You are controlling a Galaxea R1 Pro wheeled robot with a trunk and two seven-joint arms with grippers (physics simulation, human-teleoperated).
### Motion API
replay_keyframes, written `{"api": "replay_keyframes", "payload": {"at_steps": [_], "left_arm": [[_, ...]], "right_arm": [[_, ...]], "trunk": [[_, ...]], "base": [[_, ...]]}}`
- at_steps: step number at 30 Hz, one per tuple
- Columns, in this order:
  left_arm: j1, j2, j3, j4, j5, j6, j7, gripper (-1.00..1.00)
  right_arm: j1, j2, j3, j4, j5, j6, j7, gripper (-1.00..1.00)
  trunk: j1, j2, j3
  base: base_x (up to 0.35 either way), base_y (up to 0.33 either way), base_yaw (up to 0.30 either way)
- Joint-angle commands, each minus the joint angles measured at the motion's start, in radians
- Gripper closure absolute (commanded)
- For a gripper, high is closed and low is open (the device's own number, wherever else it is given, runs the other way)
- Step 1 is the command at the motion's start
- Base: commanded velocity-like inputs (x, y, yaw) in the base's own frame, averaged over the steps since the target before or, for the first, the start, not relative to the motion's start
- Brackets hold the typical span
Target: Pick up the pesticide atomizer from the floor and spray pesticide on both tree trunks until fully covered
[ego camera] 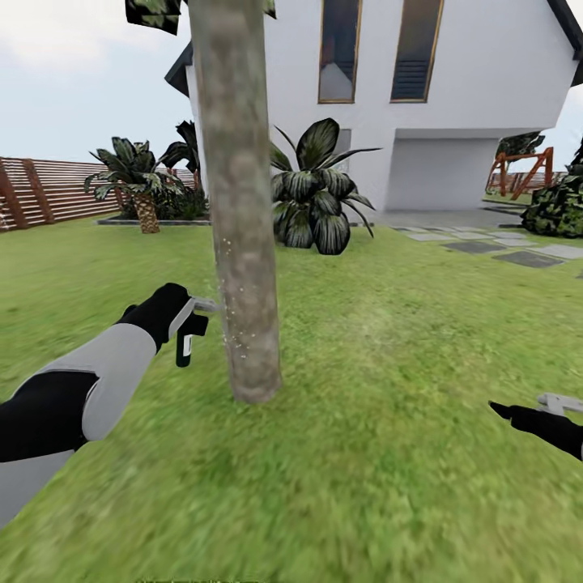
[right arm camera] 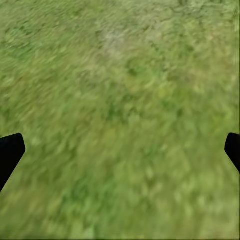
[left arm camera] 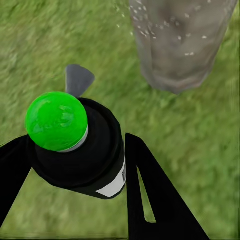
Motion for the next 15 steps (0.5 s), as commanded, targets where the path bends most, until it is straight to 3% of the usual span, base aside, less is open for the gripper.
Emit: {"api": "replay_keyframes", "payload": {"at_steps": [1,5,12,15], "left_arm": [[0.0,0.0,0.0,0.0,-0.001,0.0,0.0,1.0],[0.0,0.0,0.0,0.0,-0.001,0.0,0.001,1.0],[0.0,0.0,0.0,0.0,-0.001,0.0,0.002,1.0],[0.0,-0.006,0.0,0.0,-0.001,0.001,0.002,1.0]], "right_arm": [[0.0,0.0,0.0,0.0,0.0,0.0,0.0,-1.0],[0.0,0.0,0.0,0.0,0.0,0.0,0.0,-1.0],[0.0,0.0,0.001,0.0,0.0,0.0,0.0,-1.0],[0.0,0.0,0.001,0.0,0.0,0.0,0.0,-1.0]], "trunk": [[0.0,0.0,0.0],[0.0,0.0,0.0],[0.0,0.0,0.0],[0.0,0.0,0.0]], "base": [[-0.001,-0.308,0.254],[0.074,-0.317,0.236],[0.118,-0.319,0.029],[0.04,-0.32,0.186]]}}
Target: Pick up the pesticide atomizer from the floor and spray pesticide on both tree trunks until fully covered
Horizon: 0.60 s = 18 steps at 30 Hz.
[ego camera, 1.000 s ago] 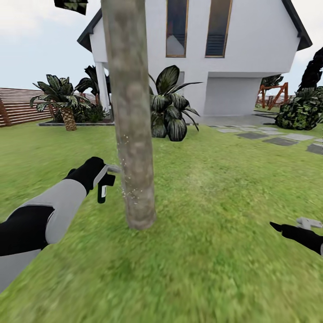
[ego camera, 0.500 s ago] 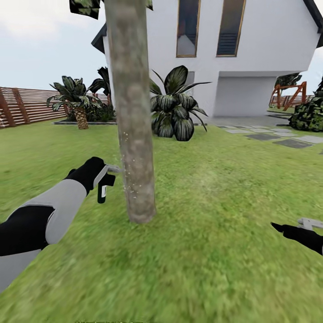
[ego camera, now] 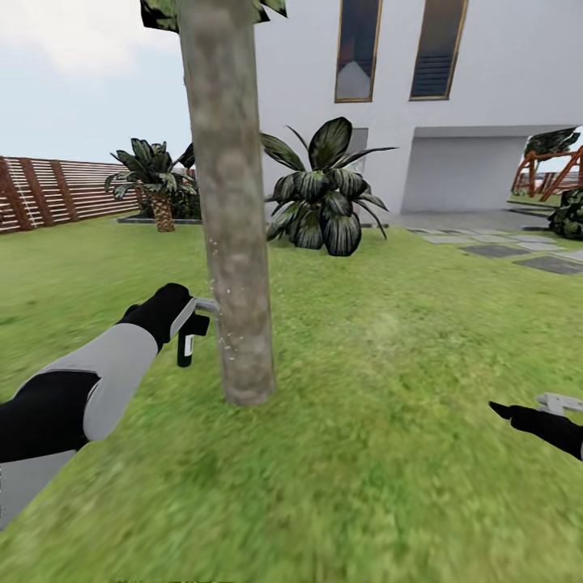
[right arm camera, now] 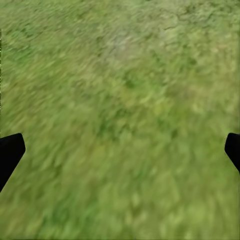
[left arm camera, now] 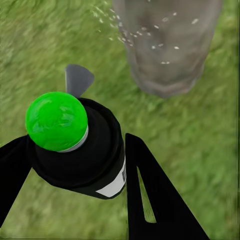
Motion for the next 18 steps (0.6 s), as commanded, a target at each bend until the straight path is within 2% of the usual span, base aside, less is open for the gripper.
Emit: {"api": "replay_keyframes", "payload": {"at_steps": [1,9,18], "left_arm": [[0.0,-0.003,-0.001,0.0,-0.003,0.0,0.001,1.0],[0.015,-0.012,-0.001,0.0,-0.003,0.0,0.0,1.0],[0.015,-0.013,-0.001,0.0,-0.003,0.0,0.001,1.0]], "right_arm": [[0.0,0.0,0.0,0.0,0.0,0.0,0.0,-1.0],[0.0,0.0,0.0,0.0,0.0,0.0,0.0,-1.0],[0.0,0.0,0.0,0.0,0.0,0.0,0.0,-1.0]], "trunk": [[0.0,0.0,0.0],[0.0,0.0,0.0],[0.0,0.0,0.0]], "base": [[0.01,-0.319,0.235],[0.001,-0.319,0.235],[0.0,-0.32,0.023]]}}
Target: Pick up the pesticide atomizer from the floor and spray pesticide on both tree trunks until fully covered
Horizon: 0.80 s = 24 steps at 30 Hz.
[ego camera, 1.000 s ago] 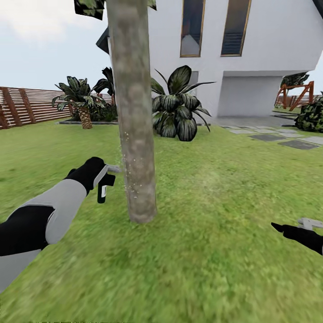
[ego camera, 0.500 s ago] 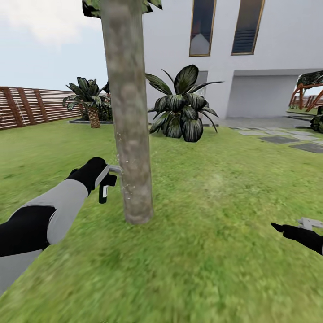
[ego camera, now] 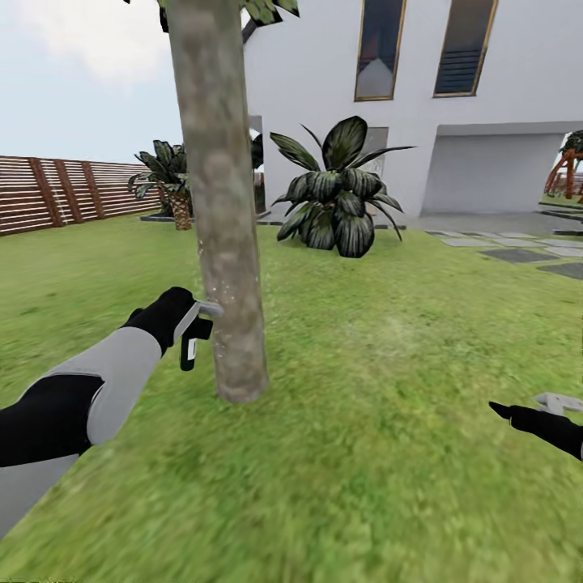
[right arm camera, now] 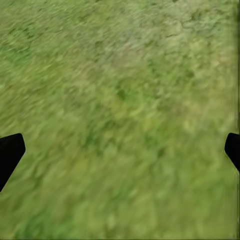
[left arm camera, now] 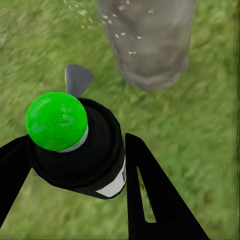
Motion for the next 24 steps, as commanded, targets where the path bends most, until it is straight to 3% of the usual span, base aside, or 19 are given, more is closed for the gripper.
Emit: {"api": "replay_keyframes", "payload": {"at_steps": [1,6,13,24], "left_arm": [[0.001,0.0,0.0,0.0,-0.001,0.0,0.0,1.0],[0.08,0.001,0.0,0.0,-0.004,-0.017,0.0,1.0],[0.172,0.007,0.003,0.0,-0.002,-0.055,0.001,1.0],[0.187,0.004,0.003,0.0,0.001,-0.08,0.002,1.0]], "right_arm": [[0.0,0.0,0.0,0.0,0.0,0.0,0.0,-1.0],[0.0,0.0,0.0,0.0,0.0,0.0,0.0,-1.0],[0.0,0.0,-0.001,0.0,0.0,0.0,0.001,-1.0],[0.0,0.0,-0.001,0.0,0.0,0.0,-0.001,-1.0]], "trunk": [[0.0,0.0,0.0],[0.0,0.0,0.0],[0.0,0.0,0.0],[0.0,0.0,0.0]], "base": [[0.0,-0.319,0.097],[0.0,-0.199,0.215],[0.024,-0.044,0.041],[0.199,-0.251,0.237]]}}
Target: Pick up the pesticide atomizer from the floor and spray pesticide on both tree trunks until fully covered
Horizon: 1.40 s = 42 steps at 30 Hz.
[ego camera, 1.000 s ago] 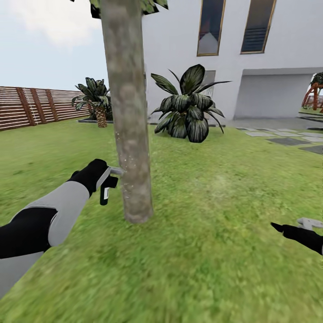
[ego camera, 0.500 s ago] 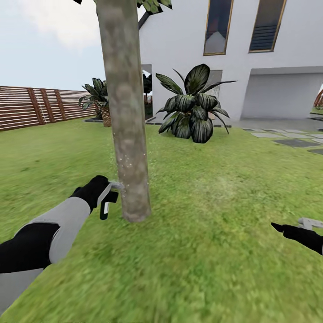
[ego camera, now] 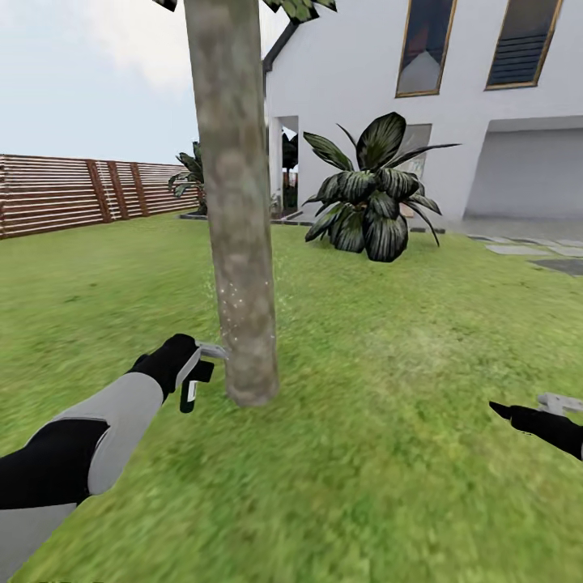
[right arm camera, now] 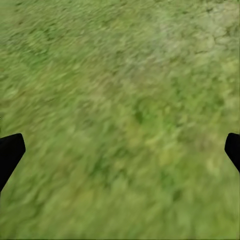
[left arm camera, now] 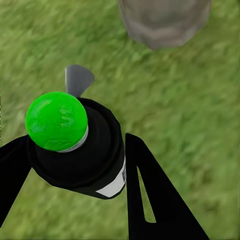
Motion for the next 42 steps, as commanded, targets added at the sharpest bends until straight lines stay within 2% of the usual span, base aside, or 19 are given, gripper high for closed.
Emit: {"api": "replay_keyframes", "payload": {"at_steps": [1,9,14,19,21,23,26,29,30,33,35,40,42], "left_arm": [[0.0,-0.001,0.0,0.0,0.0,0.0,0.0,1.0],[0.015,-0.003,0.0,0.0,0.003,0.0,-0.001,1.0],[0.017,-0.002,0.001,-0.002,0.003,0.0,0.0,1.0],[0.017,-0.003,0.004,-0.039,0.001,0.004,0.001,1.0],[0.015,-0.002,0.005,-0.14,-0.001,0.041,0.002,1.0],[0.01,-0.002,0.006,-0.18,-0.002,0.128,0.002,1.0],[-0.003,-0.011,0.006,-0.28,-0.004,0.205,0.002,1.0],[-0.059,-0.013,0.006,-0.299,-0.005,0.219,0.002,1.0],[-0.099,-0.013,0.006,-0.299,-0.004,0.221,0.002,1.0],[-0.166,-0.014,0.006,-0.296,-0.004,0.224,0.002,1.0],[-0.192,-0.014,0.005,-0.296,-0.004,0.224,0.002,1.0],[-0.203,-0.014,0.001,-0.302,-0.005,0.224,0.001,1.0],[-0.225,-0.014,0.001,-0.303,-0.005,0.224,0.001,1.0]], "right_arm": [[0.0,0.0,0.0,0.0,0.0,0.0,-0.001,-1.0],[0.0,0.0,0.001,0.0,0.0,0.0,-0.001,-1.0],[0.0,0.0,0.0,0.0,0.0,0.0,-0.001,-1.0],[0.0,-0.001,-0.001,0.0,0.0,0.0,0.0,-1.0],[0.0,-0.002,-0.001,0.0,0.0,0.0,0.0,-1.0],[0.0,-0.002,-0.001,0.0,0.0,0.0,0.0,-1.0],[0.0,-0.002,-0.001,0.0,0.0,0.0,0.0,-1.0],[0.0,-0.002,-0.001,0.0,0.0,0.0,0.001,-1.0],[0.0,-0.002,-0.001,0.0,0.0,0.0,0.001,-1.0],[0.0,-0.002,-0.001,0.0,0.0,0.0,0.001,-1.0],[0.0,-0.002,-0.001,0.0,0.0,0.0,0.001,-1.0],[0.0,-0.002,-0.001,0.0,0.0,0.0,0.001,-1.0],[0.0,-0.002,-0.001,0.0,0.0,0.0,0.001,-1.0]], "trunk": [[0.0,0.0,0.0],[0.0,0.0,0.0],[0.0,0.0,0.0],[0.0,0.0,0.0],[0.0,0.0,0.0],[0.0,0.0,0.0],[0.0,0.0,0.0],[0.0,0.0,0.0],[0.0,0.0,0.0],[0.0,0.0,0.0],[0.0,0.0,0.0],[0.0,0.0,0.0],[0.0,0.0,0.0]], "base": [[0.085,-0.302,0.251],[0.011,-0.312,0.054],[0.0,-0.314,0.218],[0.0,-0.212,0.123],[0.0,-0.021,0.009],[0.0,-0.007,0.003],[0.0,-0.001,0.0],[0.0,0.0,0.0],[0.0,0.0,0.0],[0.0,0.0,0.0],[0.0,0.0,0.0],[0.0,0.0,0.0],[0.0,0.0,0.0]]}}
